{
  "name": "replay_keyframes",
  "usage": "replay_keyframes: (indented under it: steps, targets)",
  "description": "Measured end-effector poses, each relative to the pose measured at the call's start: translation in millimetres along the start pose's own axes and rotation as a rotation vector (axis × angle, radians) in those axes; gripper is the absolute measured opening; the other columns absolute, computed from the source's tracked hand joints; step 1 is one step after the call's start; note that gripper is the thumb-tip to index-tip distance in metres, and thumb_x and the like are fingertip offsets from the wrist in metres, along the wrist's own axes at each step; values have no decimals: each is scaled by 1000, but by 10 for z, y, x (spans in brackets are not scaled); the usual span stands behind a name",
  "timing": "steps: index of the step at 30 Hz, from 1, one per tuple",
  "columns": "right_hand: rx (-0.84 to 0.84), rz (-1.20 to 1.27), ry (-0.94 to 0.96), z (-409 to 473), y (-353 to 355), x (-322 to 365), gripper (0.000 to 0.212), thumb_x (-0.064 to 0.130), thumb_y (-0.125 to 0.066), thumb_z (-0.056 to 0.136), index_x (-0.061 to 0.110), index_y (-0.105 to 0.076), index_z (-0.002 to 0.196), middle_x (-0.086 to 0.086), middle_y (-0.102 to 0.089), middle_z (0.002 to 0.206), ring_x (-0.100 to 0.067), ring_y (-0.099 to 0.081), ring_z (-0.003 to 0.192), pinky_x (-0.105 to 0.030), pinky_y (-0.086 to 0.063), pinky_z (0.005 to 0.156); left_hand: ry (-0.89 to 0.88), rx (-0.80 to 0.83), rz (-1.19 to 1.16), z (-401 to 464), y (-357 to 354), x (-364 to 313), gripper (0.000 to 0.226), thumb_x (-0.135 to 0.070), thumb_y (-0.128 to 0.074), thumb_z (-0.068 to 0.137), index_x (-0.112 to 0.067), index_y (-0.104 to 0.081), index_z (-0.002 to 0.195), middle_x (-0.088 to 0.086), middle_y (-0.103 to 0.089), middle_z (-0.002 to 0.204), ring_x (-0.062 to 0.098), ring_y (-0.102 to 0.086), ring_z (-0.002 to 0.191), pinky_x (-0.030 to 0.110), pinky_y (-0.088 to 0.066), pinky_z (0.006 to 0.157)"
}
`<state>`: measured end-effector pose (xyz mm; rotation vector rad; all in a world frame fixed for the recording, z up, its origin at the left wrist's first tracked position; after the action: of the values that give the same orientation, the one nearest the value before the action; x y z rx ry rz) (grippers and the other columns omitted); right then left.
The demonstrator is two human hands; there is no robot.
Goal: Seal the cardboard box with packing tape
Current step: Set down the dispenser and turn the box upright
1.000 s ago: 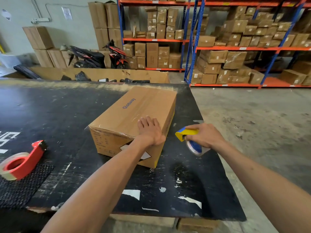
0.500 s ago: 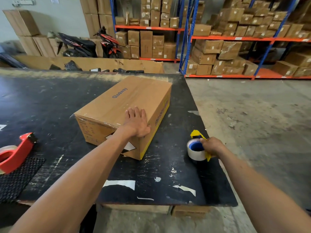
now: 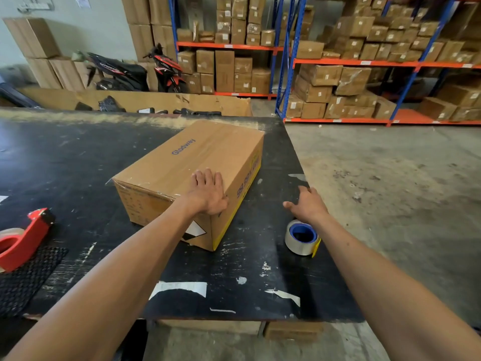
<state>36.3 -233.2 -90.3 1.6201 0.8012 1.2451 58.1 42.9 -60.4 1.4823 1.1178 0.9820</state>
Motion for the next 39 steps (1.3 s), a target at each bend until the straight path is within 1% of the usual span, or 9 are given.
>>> replay_keyframes:
  steps: [4, 8, 13, 18, 22, 26, 30, 34, 39]
  targets:
    - [-45, -85, 353, 54, 226, 926, 94, 45, -69, 89, 22, -12, 159, 0, 0, 167, -25, -5, 153, -49, -22, 120, -60, 87, 15, -63, -31, 151, 84, -51, -33, 100, -6, 13, 154, 23, 18, 161, 48, 14, 146, 52, 5, 121]
    - [53, -226, 622, -18, -21, 1602, 78, 48, -54, 97, 28, -11, 158, -2, 5, 167, -28, 5, 153, -55, -8, 122, -160, 174, -19, -211, -109, 446, 87, -53, -37, 100, -16, 21, 153, 14, 28, 160, 38, 23, 146, 45, 11, 119]
    - [-1, -203, 690, -238, -331, 1980, 56, 48, -37, 103, 25, -31, 153, -1, -29, 162, -24, -24, 149, -48, -12, 122, -218, 157, -145, -380, -64, 879, 97, -47, -58, 93, -24, 12, 156, -1, 19, 164, 25, 16, 150, 41, 8, 119]
    - [-252, -387, 809, -520, -212, 2278, 52, 62, -34, 98, 27, -62, 125, 3, -67, 125, -25, -60, 113, -42, -35, 102, -161, -26, -40, -380, -14, 1151, 103, -67, -52, 83, -24, 5, 158, -1, 4, 166, 23, 3, 152, 47, 5, 121]
    - [-108, -199, 668, -148, 36, 2147, 58, 73, -51, 85, 37, -63, 129, 7, -65, 131, -20, -52, 124, -41, -30, 109, -40, -101, -21, -314, -38, 1142, 110, -87, -36, 76, -24, 3, 158, 4, 4, 166, 26, 2, 152, 58, 1, 120]
    - [113, -284, 606, 158, -163, 1852, 74, 67, -52, 88, 44, -26, 153, 2, -22, 164, -24, -17, 150, -51, -13, 121, -151, -141, -23, -288, 6, 1102, 95, -75, -42, 86, -27, -2, 158, 3, -2, 166, 27, -1, 152, 47, 0, 122]
    - [-55, -204, 565, -52, -215, 1927, 61, 66, -46, 92, 45, -36, 148, 4, -33, 160, -26, -28, 145, -44, -20, 117, -242, -144, -151, -256, 1, 1419, 93, -74, -51, 83, -35, -10, 157, -2, -8, 166, 25, -4, 152, 42, 1, 122]
    - [-201, -236, 577, -473, -216, 2071, 58, 72, -41, 89, 45, -49, 140, 1, -52, 144, -26, -42, 128, -42, -32, 105, -219, -55, -19, -168, -6, 1659, 108, -80, -57, 73, -38, -3, 156, -9, -2, 165, 20, -2, 152, 62, -2, 118]
    - [-55, -272, 432, -109, -43, 1647, 110, 102, -38, 54, 49, -29, 150, -7, -30, 153, -35, -18, 145, -60, -3, 115, -130, -139, 8, -83, -30, 1378, 127, -97, -43, 56, -34, 0, 157, -9, 2, 166, 26, 0, 152, 66, -1, 116]
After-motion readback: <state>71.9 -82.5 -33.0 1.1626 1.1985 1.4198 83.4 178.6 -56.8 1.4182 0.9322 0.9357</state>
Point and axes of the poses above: each hand's wrist, its own z-axis towards the middle knuckle, its own y-axis out of the back of the hand, x = y × z, the point moved 10 cm from there along z, towards the middle knuckle
